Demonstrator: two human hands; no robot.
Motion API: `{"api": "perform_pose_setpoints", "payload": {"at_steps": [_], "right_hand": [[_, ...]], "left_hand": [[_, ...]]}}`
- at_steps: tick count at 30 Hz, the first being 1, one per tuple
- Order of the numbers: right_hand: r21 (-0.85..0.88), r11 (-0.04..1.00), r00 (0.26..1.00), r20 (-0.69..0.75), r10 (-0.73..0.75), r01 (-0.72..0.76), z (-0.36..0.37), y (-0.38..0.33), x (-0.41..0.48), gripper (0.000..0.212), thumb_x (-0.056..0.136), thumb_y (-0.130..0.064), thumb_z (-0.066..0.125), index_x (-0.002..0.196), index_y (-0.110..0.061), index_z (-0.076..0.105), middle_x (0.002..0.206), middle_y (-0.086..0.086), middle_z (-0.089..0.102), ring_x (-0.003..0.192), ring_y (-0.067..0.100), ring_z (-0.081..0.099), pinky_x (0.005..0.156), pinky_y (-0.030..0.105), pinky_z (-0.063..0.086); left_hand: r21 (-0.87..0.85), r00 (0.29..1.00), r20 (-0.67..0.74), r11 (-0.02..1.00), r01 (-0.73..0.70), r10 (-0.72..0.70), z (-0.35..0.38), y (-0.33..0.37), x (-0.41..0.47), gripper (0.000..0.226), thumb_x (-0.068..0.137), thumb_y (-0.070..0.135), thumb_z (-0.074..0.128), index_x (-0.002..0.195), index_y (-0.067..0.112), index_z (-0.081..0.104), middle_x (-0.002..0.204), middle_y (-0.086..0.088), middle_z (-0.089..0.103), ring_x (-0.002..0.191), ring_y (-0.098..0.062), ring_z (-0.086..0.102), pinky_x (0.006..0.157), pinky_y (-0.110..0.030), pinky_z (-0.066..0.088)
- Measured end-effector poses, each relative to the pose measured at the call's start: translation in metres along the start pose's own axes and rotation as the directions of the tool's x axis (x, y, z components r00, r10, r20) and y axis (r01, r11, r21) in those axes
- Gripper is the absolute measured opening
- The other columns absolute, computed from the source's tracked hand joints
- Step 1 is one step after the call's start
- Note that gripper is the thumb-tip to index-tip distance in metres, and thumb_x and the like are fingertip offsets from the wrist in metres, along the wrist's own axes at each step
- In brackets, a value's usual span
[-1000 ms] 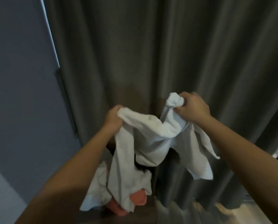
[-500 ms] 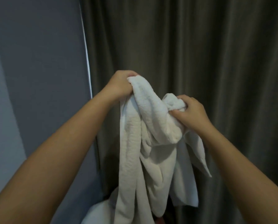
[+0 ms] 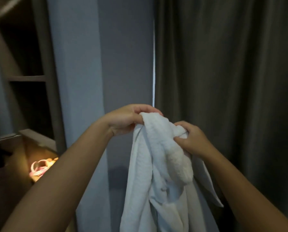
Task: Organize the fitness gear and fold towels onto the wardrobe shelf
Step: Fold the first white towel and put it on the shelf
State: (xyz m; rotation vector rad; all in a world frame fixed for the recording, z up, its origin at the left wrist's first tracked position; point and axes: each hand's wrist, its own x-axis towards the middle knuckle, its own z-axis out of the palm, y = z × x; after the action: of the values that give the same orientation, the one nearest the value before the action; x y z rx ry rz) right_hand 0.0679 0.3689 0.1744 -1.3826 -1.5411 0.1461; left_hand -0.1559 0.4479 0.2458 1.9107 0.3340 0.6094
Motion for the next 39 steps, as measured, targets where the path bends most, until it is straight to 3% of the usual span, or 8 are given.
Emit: {"api": "perform_pose_setpoints", "payload": {"at_steps": [4, 7, 11, 17, 22, 28, 34, 39], "right_hand": [[0.122, 0.992, 0.991, 0.131, -0.020, 0.004, 0.063, -0.013, 0.005, 0.039, 0.051, -0.044, 0.070, 0.089, -0.034, 0.067, 0.089, -0.015, 0.069, 0.082, -0.004, 0.062, 0.066, 0.005, 0.045], [0.171, 0.985, 0.975, 0.220, -0.032, -0.006, 0.111, -0.020, 0.008, 0.032, 0.065, -0.026, 0.080, 0.093, -0.030, 0.066, 0.089, -0.015, 0.067, 0.083, -0.007, 0.061, 0.065, 0.008, 0.047], [0.233, 0.972, 0.956, 0.290, -0.039, -0.031, 0.177, -0.031, 0.009, 0.035, 0.072, -0.007, 0.079, 0.096, -0.028, 0.065, 0.090, -0.015, 0.066, 0.079, -0.009, 0.060, 0.065, 0.006, 0.047], [0.374, 0.924, 0.932, 0.357, -0.060, -0.084, 0.282, -0.044, 0.008, 0.039, 0.070, 0.007, 0.078, 0.090, -0.024, 0.067, 0.082, -0.012, 0.069, 0.073, -0.010, 0.061, 0.066, 0.008, 0.048], [0.376, 0.919, 0.927, 0.373, -0.034, -0.118, 0.365, -0.053, 0.022, 0.039, 0.068, -0.005, 0.083, 0.089, -0.034, 0.067, 0.088, -0.019, 0.071, 0.082, -0.004, 0.064, 0.070, 0.012, 0.049], [0.393, 0.907, 0.926, 0.378, -0.013, -0.148, 0.442, -0.068, 0.033, 0.034, 0.064, -0.032, 0.079, 0.095, -0.038, 0.066, 0.102, -0.007, 0.068, 0.096, 0.009, 0.064, 0.080, 0.023, 0.053], [0.396, 0.904, 0.919, 0.393, -0.007, -0.162, 0.502, -0.066, 0.037, 0.040, 0.074, -0.012, 0.082, 0.099, -0.036, 0.064, 0.105, -0.006, 0.065, 0.095, 0.001, 0.061, 0.075, 0.015, 0.051], [0.394, 0.900, 0.893, 0.449, -0.011, -0.187, 0.559, -0.056, 0.052, 0.036, 0.075, -0.015, 0.081, 0.103, -0.032, 0.065, 0.106, -0.008, 0.065, 0.097, 0.003, 0.061, 0.078, 0.014, 0.051]], "left_hand": [[0.047, 0.981, -0.188, 0.997, 0.065, -0.055, -0.034, -0.025, -0.049, 0.031, 0.074, 0.004, 0.063, 0.092, 0.026, 0.075, 0.100, 0.000, 0.071, 0.089, -0.014, 0.067, 0.071, -0.025, 0.054], [0.087, 0.951, -0.301, 0.991, 0.098, -0.067, -0.060, -0.039, -0.089, 0.029, 0.081, 0.002, 0.063, 0.089, 0.027, 0.075, 0.093, 0.005, 0.072, 0.081, -0.011, 0.068, 0.067, -0.023, 0.054], [0.017, 0.908, -0.403, 0.991, 0.132, -0.114, -0.091, -0.060, -0.134, 0.029, 0.070, 0.005, 0.058, 0.080, 0.025, 0.076, 0.091, 0.002, 0.071, 0.086, -0.014, 0.066, 0.076, -0.029, 0.054], [-0.035, 0.904, -0.380, 0.980, 0.196, -0.194, -0.157, -0.100, -0.194, 0.025, 0.072, 0.005, 0.059, 0.083, 0.021, 0.075, 0.096, -0.004, 0.068, 0.090, -0.020, 0.065, 0.077, -0.032, 0.054], [-0.015, 0.885, -0.405, 0.969, 0.245, -0.230, -0.221, -0.133, -0.231, 0.022, 0.072, 0.004, 0.059, 0.087, 0.015, 0.071, 0.095, -0.005, 0.067, 0.088, -0.021, 0.064, 0.077, -0.032, 0.054], [-0.048, 0.858, -0.421, 0.952, 0.303, -0.294, -0.290, -0.167, -0.271, 0.023, 0.072, 0.007, 0.059, 0.095, 0.008, 0.065, 0.098, -0.013, 0.062, 0.091, -0.029, 0.060, 0.076, -0.036, 0.051], [-0.039, 0.789, -0.525, 0.935, 0.353, -0.320, -0.340, -0.201, -0.299, 0.023, 0.065, 0.019, 0.066, 0.088, 0.015, 0.068, 0.098, -0.009, 0.061, 0.094, -0.025, 0.060, 0.069, -0.027, 0.051], [-0.090, 0.716, -0.580, 0.904, 0.418, -0.388, -0.381, -0.243, -0.311, 0.022, 0.063, 0.023, 0.067, 0.084, 0.015, 0.067, 0.103, -0.013, 0.057, 0.098, -0.028, 0.057, 0.073, -0.030, 0.049]]}}
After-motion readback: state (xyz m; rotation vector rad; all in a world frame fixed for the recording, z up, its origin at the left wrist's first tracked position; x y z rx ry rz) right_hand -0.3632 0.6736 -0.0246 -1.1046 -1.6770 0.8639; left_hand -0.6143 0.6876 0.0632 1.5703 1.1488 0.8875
